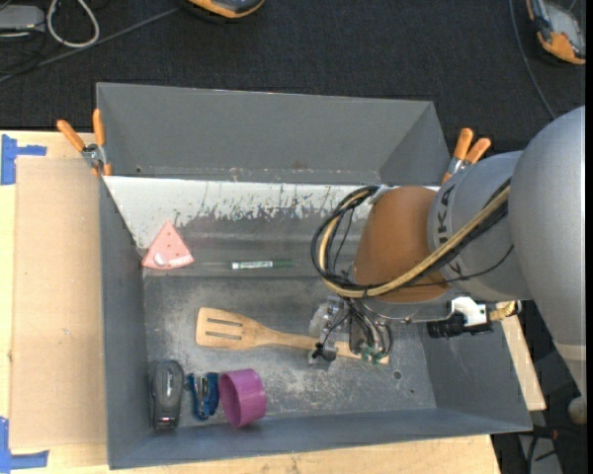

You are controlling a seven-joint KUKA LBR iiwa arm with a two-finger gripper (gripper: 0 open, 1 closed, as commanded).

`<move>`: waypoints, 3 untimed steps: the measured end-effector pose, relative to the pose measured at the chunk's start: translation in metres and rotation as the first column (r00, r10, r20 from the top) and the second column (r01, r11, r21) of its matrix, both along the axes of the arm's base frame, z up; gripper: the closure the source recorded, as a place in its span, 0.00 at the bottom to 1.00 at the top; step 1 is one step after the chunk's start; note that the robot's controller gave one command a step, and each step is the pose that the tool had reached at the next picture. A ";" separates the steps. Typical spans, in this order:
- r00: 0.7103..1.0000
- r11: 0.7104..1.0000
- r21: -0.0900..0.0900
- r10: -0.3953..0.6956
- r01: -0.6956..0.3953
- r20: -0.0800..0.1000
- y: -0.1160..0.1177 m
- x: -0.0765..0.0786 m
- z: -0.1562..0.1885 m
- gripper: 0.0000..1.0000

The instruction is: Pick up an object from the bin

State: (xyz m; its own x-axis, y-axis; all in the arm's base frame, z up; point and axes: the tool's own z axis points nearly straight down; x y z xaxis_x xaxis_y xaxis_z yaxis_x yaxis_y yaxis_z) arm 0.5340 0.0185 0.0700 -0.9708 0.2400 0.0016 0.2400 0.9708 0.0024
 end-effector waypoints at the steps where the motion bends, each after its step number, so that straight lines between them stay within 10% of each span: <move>1: 1.000 1.000 0.001 0.000 0.000 -0.012 -0.001 -0.004 0.035 1.00; 3: 1.000 1.000 0.001 0.003 -0.003 -0.004 -0.001 -0.001 0.094 1.00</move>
Offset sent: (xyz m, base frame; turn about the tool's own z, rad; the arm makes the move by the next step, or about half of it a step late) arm -0.0037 -0.0003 0.0177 -0.0004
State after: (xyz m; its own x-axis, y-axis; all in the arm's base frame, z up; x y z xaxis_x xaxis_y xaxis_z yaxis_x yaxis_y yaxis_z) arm 0.5330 0.0172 0.1641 -0.9715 0.2370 0.0058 0.2370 0.9715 0.0027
